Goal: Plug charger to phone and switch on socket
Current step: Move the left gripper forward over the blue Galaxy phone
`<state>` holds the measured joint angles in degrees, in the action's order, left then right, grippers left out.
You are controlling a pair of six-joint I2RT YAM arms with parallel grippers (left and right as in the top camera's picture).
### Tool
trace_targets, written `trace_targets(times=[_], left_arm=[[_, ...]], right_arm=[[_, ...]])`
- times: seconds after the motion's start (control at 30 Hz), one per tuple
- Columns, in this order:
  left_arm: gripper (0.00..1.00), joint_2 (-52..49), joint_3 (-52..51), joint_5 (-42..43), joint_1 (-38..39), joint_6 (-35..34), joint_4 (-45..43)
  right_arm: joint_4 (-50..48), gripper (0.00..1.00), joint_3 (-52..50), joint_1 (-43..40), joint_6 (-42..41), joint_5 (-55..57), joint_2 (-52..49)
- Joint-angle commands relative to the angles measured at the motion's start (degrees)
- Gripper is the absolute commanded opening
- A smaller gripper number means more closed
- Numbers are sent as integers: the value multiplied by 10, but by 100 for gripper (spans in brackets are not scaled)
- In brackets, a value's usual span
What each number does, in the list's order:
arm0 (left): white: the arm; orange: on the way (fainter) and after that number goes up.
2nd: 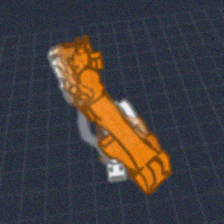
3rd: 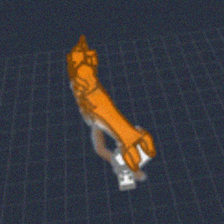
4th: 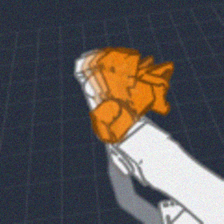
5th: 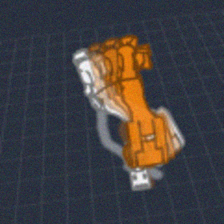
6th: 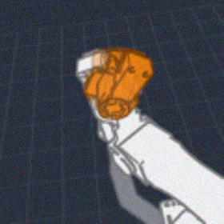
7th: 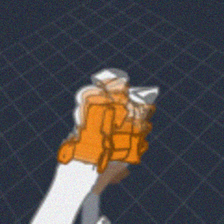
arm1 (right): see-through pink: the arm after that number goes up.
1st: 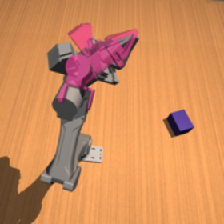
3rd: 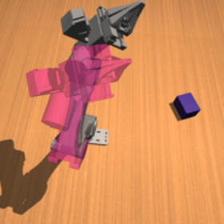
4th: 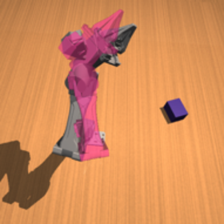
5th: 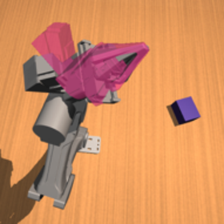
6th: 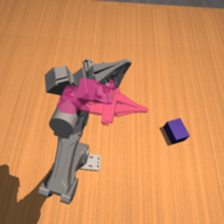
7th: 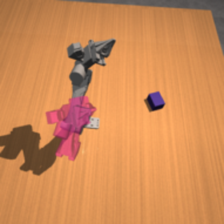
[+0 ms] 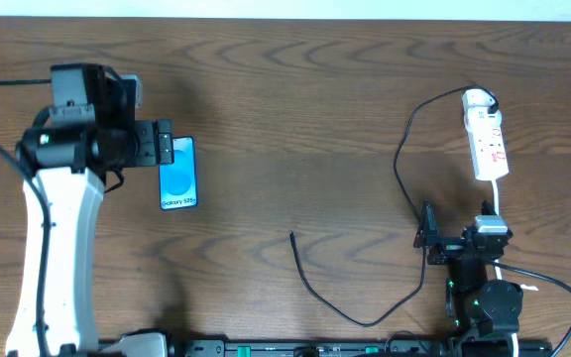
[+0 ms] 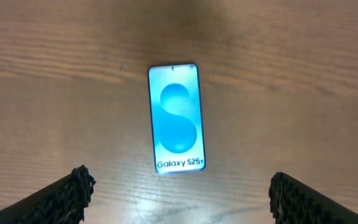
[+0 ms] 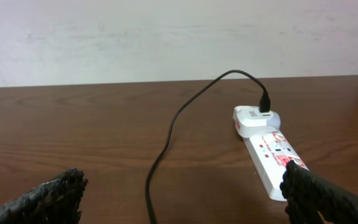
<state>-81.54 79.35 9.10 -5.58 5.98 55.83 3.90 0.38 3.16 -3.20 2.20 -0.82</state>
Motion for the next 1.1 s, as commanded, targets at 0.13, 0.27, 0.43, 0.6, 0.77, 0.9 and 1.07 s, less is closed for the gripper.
trace_targets(times=[0.13, 0.27, 0.43, 0.6, 0.77, 0.9, 1.07], left_arm=[[93, -72, 18, 7, -2, 11, 36], [93, -90, 18, 7, -2, 11, 41], [93, -91, 18, 7, -2, 11, 33], [89, -91, 18, 7, -2, 11, 32], [98, -91, 18, 7, -2, 11, 24], [98, -91, 18, 7, -2, 11, 22], [98, -91, 18, 7, -2, 11, 22]], right_arm=[[2, 99, -1, 3, 5, 4, 5], [2, 99, -1, 3, 5, 4, 5], [2, 99, -1, 3, 5, 4, 5], [2, 99, -1, 3, 5, 4, 5], [2, 99, -1, 3, 5, 4, 5], [2, 99, -1, 3, 5, 4, 5], [2, 99, -1, 3, 5, 4, 5]])
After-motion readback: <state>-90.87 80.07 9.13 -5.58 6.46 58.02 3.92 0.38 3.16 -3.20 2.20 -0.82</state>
